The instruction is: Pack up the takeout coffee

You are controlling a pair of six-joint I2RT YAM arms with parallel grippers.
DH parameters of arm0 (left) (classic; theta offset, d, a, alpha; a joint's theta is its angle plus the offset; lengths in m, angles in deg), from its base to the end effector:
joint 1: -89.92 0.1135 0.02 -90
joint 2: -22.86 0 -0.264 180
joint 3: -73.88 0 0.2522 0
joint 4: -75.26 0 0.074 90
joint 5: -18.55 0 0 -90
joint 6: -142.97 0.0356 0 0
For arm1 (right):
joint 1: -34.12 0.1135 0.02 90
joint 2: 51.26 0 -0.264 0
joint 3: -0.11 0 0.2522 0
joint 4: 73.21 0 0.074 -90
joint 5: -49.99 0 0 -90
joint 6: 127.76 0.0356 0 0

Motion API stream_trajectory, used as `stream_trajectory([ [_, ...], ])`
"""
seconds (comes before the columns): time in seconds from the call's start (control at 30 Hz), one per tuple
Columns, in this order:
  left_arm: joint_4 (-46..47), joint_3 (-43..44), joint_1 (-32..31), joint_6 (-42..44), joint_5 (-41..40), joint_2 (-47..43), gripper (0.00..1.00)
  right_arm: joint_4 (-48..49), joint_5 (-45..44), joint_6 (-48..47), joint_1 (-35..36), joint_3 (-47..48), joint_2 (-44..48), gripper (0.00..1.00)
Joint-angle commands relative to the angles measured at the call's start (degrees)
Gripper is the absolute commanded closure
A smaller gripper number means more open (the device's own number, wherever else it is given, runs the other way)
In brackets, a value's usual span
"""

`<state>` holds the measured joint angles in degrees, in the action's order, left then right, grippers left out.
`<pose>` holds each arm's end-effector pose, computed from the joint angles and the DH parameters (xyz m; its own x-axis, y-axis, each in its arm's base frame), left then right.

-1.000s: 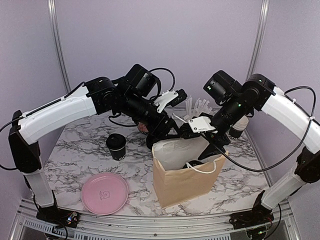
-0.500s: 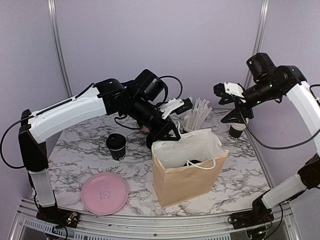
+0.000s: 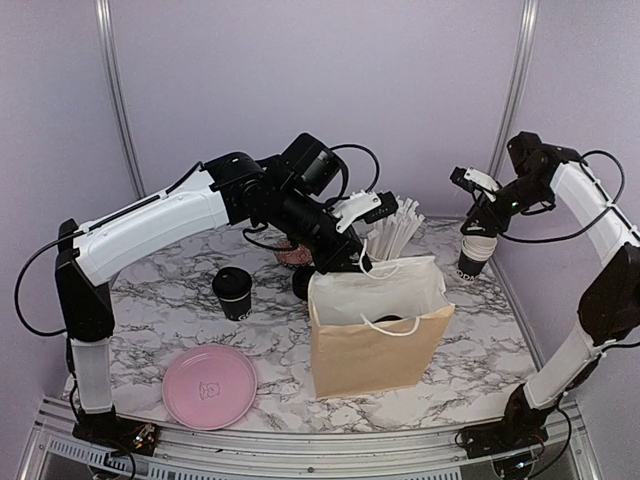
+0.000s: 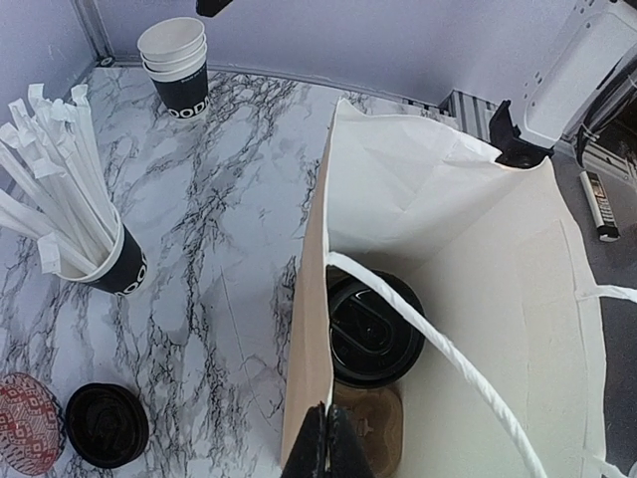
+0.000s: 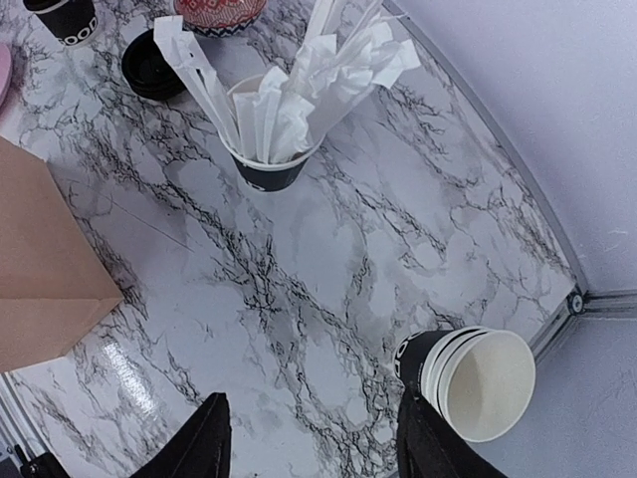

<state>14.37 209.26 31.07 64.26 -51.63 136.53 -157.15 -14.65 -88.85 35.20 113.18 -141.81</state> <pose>0.2191 -0.3859 0.3807 -0.1362 0.5814 -0.8021 0.9868 0.1508 -0.0583 0.3060 0.0210 0.3808 -0.3788 -0.7104 -0.5931 -0.8226 0.5522 -0.1360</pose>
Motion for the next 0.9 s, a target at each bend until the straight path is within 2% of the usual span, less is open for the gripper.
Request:
stream_trajectory([
  [0.0, -1.3, 3.0, 0.4, 1.9, -5.2, 1.5, 0.69, 5.3, -0.2, 4.8, -0.3, 0.0, 1.2, 0.44],
  [0.03, -2.1, 3.6, 0.4, 2.0, -7.2, 1.4, 0.51, 5.2, 0.8, 4.9, -0.3, 0.1, 1.2, 0.43],
  [0.07, -3.2, 4.1, 0.4, 2.3, -9.0, 0.8, 0.4, 5.0, 1.6, 5.0, -0.3, 0.2, 1.3, 0.43],
  [0.13, -4.3, 2.8, 0.4, 2.2, -12.4, -2.9, 0.28, 4.5, 3.3, 5.1, -0.2, 0.4, 1.4, 0.42],
  [0.2, -4.3, -0.9, 0.4, 2.0, -13.9, -7.8, 0.21, 3.0, 5.2, 4.4, -0.2, 1.0, 1.5, 0.41],
  [0.37, -4.4, -10.1, 1.3, -2.3, -23.0, -19.5, 0.12, 0.6, 9.0, 2.0, 0.6, 0.5, 3.2, 0.39],
  [0.47, -6.7, -14.3, 6.0, -6.8, -26.0, -22.7, 0.11, 0.0, 11.6, -0.4, 2.6, -2.0, 5.1, 0.39],
  [0.67, -13.1, -21.6, 15.1, -14.8, -30.7, -19.8, 0.1, 2.2, 14.4, -1.5, 7.6, -6.6, 7.7, 0.39],
  [0.87, -14.5, -22.4, 19.6, -17.1, -27.9, -14.3, 0.04, 3.0, 16.6, -1.9, 8.3, -8.5, 7.2, 0.39],
])
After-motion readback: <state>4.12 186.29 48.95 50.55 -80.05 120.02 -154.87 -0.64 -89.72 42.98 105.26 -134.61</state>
